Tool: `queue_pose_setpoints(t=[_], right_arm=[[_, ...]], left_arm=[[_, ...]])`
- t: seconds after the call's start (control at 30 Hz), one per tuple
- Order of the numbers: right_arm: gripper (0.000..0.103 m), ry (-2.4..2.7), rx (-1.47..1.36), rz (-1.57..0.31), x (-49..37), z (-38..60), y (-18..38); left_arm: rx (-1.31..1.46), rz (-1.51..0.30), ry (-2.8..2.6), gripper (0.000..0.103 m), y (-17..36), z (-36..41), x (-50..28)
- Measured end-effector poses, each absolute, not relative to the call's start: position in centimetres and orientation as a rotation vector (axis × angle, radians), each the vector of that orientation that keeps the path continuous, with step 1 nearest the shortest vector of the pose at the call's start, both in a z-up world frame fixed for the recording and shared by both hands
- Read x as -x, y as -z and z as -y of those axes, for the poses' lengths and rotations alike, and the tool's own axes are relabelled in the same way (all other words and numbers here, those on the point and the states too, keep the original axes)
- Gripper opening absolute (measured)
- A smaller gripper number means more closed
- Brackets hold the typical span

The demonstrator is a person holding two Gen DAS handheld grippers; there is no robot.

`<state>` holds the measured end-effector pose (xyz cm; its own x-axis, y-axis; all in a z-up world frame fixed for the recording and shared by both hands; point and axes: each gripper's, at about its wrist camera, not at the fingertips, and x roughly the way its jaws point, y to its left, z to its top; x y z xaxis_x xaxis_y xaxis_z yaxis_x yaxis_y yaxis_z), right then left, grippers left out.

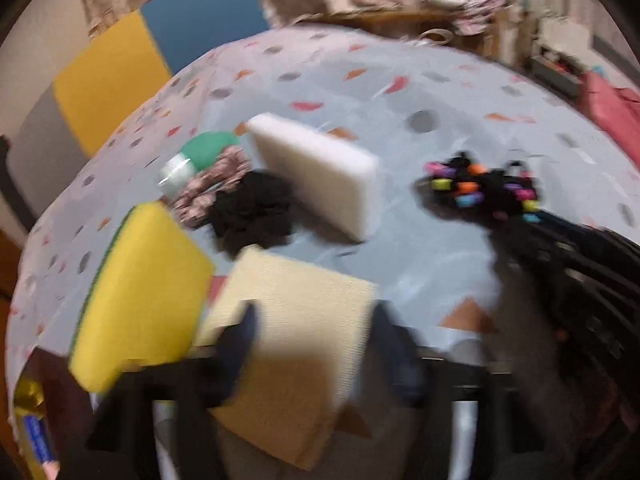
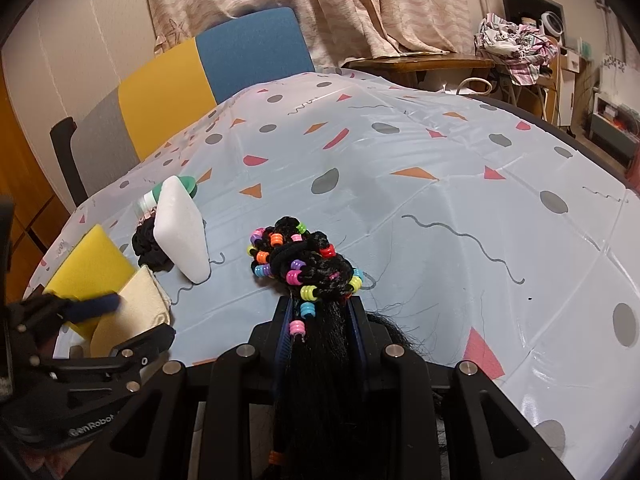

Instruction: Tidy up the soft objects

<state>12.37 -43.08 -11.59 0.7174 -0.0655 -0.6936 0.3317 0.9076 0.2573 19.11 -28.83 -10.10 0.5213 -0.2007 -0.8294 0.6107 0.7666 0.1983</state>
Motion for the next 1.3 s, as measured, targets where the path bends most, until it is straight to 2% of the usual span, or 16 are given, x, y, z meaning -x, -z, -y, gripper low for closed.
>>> queue_pose_setpoints(t=[0.1,0.13,0.33,0.53,0.57,0.63,0.67,0.87,1.1,1.3], right_arm=[[0.027,0.223,-0.39,-0.739,-12.3,43.2,11.6],[0.027,0.222,-0.39,-0.739,-12.3,43.2,11.6],[0.027,0.225,-0.392,-0.738,-12.3,43.2,11.6],[0.027,0.229,-0.387,-0.74,-12.4,43.1,11.6],[0.027,0.23,-0.385,-0.74,-12.4,43.1,11.6],[0.028,0.23,-0.387,-0.739,-12.3,43.2,11.6],[0.027,0.23,-0.389,-0.738,-12.3,43.2,11.6],[0.027,0.226,-0.401,-0.734,-12.1,43.4,11.7],[0.028,0.222,-0.41,-0.731,-12.0,43.5,11.7],[0.028,0.222,-0.413,-0.73,-12.0,43.6,11.7]], left_arm=[[-0.568,-0.848,0.524,0.008,9.9,29.0,-17.6],[-0.54,-0.842,0.539,0.006,9.5,28.6,-17.2],[-0.29,-0.812,0.577,0.005,6.3,25.2,-15.8],[-0.244,-0.782,0.604,0.005,4.4,23.7,-14.1],[-0.242,-0.782,0.606,0.007,4.6,23.6,-14.2],[-0.23,-0.838,0.617,0.03,5.5,23.6,-15.0],[-0.223,-0.869,0.612,0.048,6.1,23.4,-15.4],[-0.11,-1.001,0.526,0.076,8.4,20.2,-17.1],[0.202,-1.088,0.693,0.076,9.8,18.3,-18.3],[0.182,-1.017,0.804,0.075,8.5,19.6,-16.5]])
